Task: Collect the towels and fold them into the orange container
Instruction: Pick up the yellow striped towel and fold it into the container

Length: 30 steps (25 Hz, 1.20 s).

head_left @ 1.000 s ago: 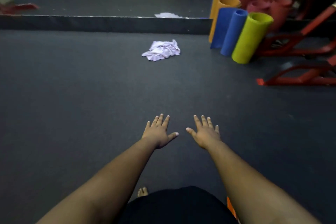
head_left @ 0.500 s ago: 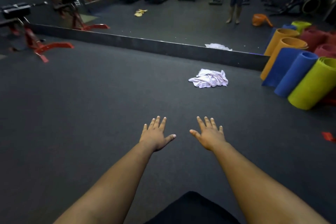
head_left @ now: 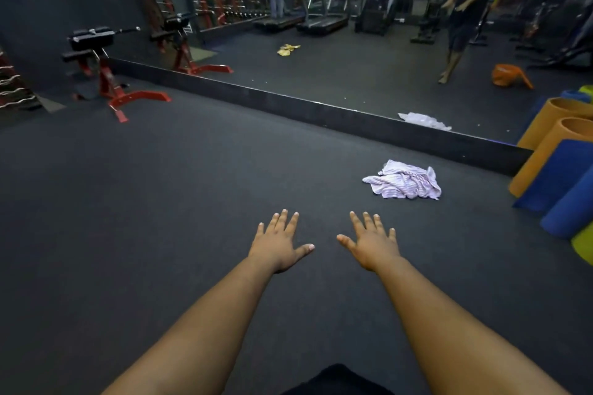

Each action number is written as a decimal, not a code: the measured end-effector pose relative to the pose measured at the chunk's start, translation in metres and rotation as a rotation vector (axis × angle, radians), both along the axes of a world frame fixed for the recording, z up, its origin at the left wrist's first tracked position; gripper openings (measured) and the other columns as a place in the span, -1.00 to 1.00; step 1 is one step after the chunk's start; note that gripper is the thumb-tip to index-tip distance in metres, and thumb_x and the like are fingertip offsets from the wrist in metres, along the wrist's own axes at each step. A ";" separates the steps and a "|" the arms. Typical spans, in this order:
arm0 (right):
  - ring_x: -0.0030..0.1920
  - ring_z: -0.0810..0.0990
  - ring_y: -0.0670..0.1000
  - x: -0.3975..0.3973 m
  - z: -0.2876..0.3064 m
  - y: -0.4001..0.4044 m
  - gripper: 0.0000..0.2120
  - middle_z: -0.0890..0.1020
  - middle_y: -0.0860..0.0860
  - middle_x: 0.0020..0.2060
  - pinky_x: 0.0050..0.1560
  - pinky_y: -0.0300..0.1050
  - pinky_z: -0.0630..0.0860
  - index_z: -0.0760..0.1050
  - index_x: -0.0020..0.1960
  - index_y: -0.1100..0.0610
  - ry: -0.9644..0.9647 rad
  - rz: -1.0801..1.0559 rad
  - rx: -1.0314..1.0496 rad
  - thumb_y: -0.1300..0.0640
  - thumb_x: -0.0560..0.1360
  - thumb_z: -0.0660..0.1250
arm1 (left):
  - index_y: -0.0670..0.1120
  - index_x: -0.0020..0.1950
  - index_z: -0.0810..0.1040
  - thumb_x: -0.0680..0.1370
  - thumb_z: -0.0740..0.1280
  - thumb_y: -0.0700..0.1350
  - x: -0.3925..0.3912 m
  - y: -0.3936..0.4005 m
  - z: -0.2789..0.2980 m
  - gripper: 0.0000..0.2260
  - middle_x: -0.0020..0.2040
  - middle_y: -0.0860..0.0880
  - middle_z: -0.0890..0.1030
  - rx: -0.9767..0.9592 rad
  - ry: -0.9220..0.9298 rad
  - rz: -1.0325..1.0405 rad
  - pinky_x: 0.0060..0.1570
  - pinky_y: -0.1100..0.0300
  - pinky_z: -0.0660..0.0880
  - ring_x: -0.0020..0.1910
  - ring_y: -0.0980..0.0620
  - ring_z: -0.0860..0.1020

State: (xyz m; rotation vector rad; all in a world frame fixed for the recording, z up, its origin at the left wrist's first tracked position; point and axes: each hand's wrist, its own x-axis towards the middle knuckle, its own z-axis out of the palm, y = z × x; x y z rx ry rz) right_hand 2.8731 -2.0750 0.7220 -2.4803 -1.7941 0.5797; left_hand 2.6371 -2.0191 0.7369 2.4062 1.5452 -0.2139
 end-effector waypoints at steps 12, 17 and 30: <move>0.63 -0.25 0.08 -0.064 0.011 0.252 -0.22 -0.16 0.00 0.65 0.58 0.32 -0.16 -0.24 0.64 -0.15 -0.047 0.389 -0.016 -0.45 0.57 -0.07 | 0.07 0.65 -0.29 0.57 -0.01 0.47 -0.077 0.161 0.001 -0.16 0.67 -0.03 -0.26 -0.007 -0.025 0.393 0.60 -0.16 -0.14 0.65 -0.04 -0.21; 0.63 -0.26 0.08 -0.181 0.011 0.357 -0.22 -0.16 -0.01 0.65 0.58 0.31 -0.17 -0.26 0.64 -0.15 -0.050 0.585 0.008 -0.45 0.58 -0.08 | 0.07 0.66 -0.28 0.57 -0.01 0.47 -0.181 0.224 -0.002 -0.16 0.67 -0.02 -0.25 0.035 -0.044 0.574 0.60 -0.15 -0.13 0.65 -0.04 -0.20; 0.63 -0.25 0.09 -0.496 0.034 0.568 -0.22 -0.15 0.00 0.65 0.58 0.31 -0.15 -0.27 0.64 -0.14 -0.043 1.009 0.051 -0.45 0.57 -0.10 | 0.05 0.66 -0.28 0.56 0.01 0.47 -0.445 0.362 0.021 -0.14 0.67 -0.02 -0.24 0.061 0.006 0.930 0.60 -0.14 -0.13 0.65 -0.04 -0.19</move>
